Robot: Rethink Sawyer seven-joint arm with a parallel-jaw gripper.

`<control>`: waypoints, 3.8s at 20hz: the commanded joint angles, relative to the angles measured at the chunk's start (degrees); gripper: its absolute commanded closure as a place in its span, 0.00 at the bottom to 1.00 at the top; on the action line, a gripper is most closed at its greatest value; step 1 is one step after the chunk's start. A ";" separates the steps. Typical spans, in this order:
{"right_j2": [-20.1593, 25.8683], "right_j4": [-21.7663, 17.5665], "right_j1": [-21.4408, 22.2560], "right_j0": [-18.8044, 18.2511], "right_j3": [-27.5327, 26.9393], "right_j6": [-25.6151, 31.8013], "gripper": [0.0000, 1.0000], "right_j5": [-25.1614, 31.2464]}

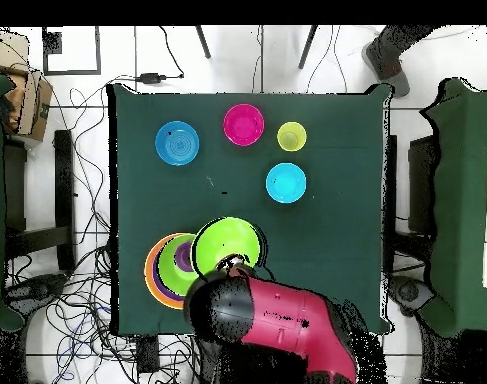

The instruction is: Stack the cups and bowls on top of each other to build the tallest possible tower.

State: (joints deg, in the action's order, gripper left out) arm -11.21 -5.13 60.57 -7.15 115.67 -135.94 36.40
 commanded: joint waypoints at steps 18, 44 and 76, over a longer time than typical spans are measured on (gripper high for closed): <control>-5.16 10.35 -12.75 14.21 -11.69 -24.83 1.00 4.64; -10.17 15.68 -14.54 20.17 -15.03 -26.24 1.00 8.49; -13.46 17.45 -11.90 21.02 -8.02 -20.24 0.00 5.90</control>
State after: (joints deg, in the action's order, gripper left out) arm -27.71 11.51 49.69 15.19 103.38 -149.03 41.32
